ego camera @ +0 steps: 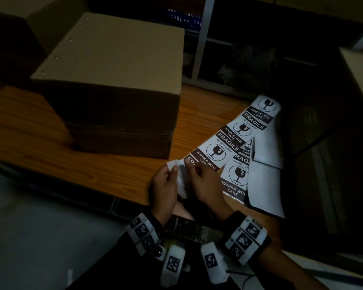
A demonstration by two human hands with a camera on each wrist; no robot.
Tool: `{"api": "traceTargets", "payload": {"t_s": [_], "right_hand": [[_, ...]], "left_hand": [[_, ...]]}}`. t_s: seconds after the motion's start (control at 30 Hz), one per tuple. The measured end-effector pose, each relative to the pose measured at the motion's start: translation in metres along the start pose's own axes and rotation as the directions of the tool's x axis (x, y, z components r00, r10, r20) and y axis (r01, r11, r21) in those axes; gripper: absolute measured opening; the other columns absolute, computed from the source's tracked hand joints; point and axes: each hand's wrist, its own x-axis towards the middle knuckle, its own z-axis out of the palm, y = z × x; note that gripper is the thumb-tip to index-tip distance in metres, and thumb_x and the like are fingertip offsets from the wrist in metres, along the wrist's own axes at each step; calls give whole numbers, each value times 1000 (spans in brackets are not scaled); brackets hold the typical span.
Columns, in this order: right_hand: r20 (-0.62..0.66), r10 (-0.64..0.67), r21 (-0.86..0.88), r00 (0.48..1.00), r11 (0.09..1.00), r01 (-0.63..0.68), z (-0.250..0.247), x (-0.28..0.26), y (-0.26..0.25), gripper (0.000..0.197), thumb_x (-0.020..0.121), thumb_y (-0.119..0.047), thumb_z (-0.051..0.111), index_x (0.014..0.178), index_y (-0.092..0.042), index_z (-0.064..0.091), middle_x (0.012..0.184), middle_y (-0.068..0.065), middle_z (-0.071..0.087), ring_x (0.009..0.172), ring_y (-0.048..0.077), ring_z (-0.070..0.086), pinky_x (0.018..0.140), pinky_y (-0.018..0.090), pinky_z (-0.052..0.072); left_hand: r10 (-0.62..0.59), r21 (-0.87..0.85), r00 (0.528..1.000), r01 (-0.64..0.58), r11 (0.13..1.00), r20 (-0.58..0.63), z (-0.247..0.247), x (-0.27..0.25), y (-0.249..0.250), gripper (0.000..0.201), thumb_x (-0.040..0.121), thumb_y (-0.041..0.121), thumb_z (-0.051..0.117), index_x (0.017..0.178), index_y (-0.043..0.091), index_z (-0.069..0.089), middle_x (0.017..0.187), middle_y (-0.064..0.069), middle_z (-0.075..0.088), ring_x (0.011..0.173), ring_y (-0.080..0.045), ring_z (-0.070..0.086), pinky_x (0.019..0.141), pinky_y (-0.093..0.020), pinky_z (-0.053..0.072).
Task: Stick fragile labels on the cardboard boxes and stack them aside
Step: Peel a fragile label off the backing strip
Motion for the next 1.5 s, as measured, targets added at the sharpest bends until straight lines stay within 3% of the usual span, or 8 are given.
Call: {"api": "traceTargets", "payload": {"t_s": [0.13,0.43,0.6,0.77,0.87,1.0,1.3,1.5], "right_hand": [[-79,-78,-10,994,997,78,12,-3,0,55,101,-50,37,65,-15,58,62,-2,59,59,9,56,54,27,30],[-97,-82,26,992,996,85,23,-2,3,36,103,-33,42,75,-16,56,68,1,59,62,15,54,57,30,30],[-29,-31,293,999,955,39,20,-3,-1,40,105,-27,42,67,-17,50,64,3,56,56,8,47,57,33,37],[34,93,532,995,841,-97,27,2,2,44,96,-42,47,71,-6,52,67,9,56,65,20,51,62,50,45],[75,107,607,991,784,-130,27,2,1,51,92,-48,50,77,1,54,71,15,58,68,24,53,63,46,43],[93,124,662,988,733,-155,22,1,-3,50,98,-36,50,84,11,54,76,19,58,72,27,54,66,42,42],[92,187,729,978,656,-194,16,0,-10,27,103,-15,45,83,-5,60,70,3,63,64,11,60,57,22,48],[120,200,769,973,600,-218,18,-1,-10,28,104,-16,44,85,-7,63,71,-1,69,67,12,65,59,22,51]], "left_hand": [[-6,17,1000,6,1000,-12,7,-3,-7,20,93,40,56,94,25,69,95,3,74,92,-17,70,86,-52,55],[-71,-19,993,69,997,-97,18,-7,-9,59,81,72,43,102,23,70,98,3,73,93,-15,70,87,-48,56],[-158,-126,980,142,982,-123,24,-9,-5,43,91,56,50,100,19,70,99,-2,74,93,-19,71,87,-51,56],[-224,-255,966,186,949,-126,27,-7,-1,37,95,46,53,107,16,71,105,-5,74,99,-23,70,91,-52,54],[-233,-288,967,195,938,-102,26,-5,0,36,97,44,53,108,14,70,105,-7,74,100,-25,70,90,-49,55],[-242,-324,968,208,923,-68,26,-4,3,32,101,34,49,106,11,70,102,-8,74,97,-25,71,84,-43,57],[-254,-412,966,211,886,-52,28,-4,5,30,101,33,49,106,12,68,97,-6,75,90,-21,73,65,-28,57],[-297,-447,953,241,862,-59,27,-3,7,31,98,36,53,113,14,68,102,-6,74,88,-19,73,61,-26,56]]}}
